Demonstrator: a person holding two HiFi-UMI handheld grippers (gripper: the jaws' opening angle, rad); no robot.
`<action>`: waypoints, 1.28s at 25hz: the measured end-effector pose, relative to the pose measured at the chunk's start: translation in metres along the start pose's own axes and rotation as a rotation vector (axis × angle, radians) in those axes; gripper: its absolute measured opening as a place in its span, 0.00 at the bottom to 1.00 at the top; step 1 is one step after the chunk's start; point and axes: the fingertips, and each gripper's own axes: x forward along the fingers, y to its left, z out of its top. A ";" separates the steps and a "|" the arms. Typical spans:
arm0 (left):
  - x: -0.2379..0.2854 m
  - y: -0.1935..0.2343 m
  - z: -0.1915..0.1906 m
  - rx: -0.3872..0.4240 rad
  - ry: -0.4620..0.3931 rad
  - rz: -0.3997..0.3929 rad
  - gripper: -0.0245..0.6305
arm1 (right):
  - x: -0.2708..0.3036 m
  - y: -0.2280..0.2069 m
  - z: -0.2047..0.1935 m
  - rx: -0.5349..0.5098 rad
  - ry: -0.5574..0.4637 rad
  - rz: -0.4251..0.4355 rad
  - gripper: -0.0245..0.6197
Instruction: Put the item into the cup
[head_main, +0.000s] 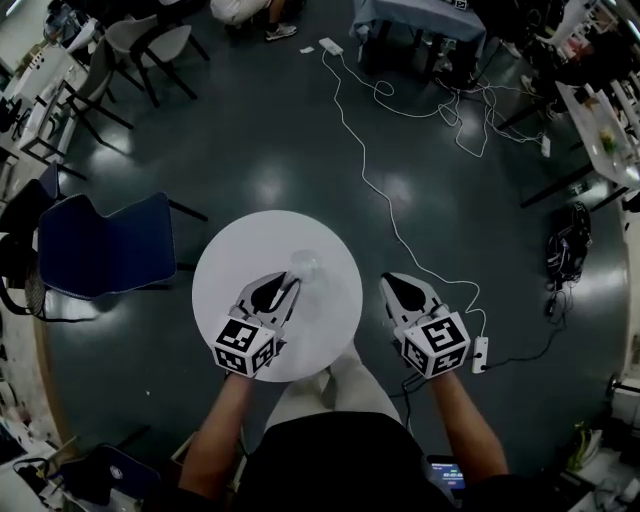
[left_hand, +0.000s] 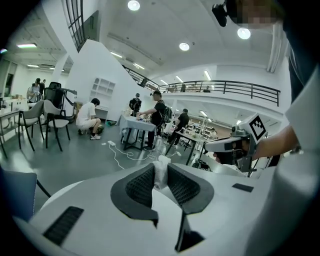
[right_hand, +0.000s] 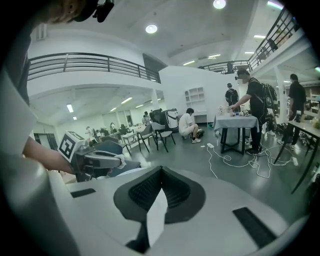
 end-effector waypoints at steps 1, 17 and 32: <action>0.003 0.003 -0.003 0.001 0.006 0.002 0.18 | 0.003 -0.002 -0.003 0.004 0.006 0.001 0.06; 0.066 0.031 -0.041 0.062 0.132 0.033 0.18 | 0.022 -0.032 -0.053 0.059 0.088 0.000 0.06; 0.088 0.055 -0.063 0.039 0.168 0.072 0.18 | 0.034 -0.039 -0.077 0.087 0.127 -0.010 0.06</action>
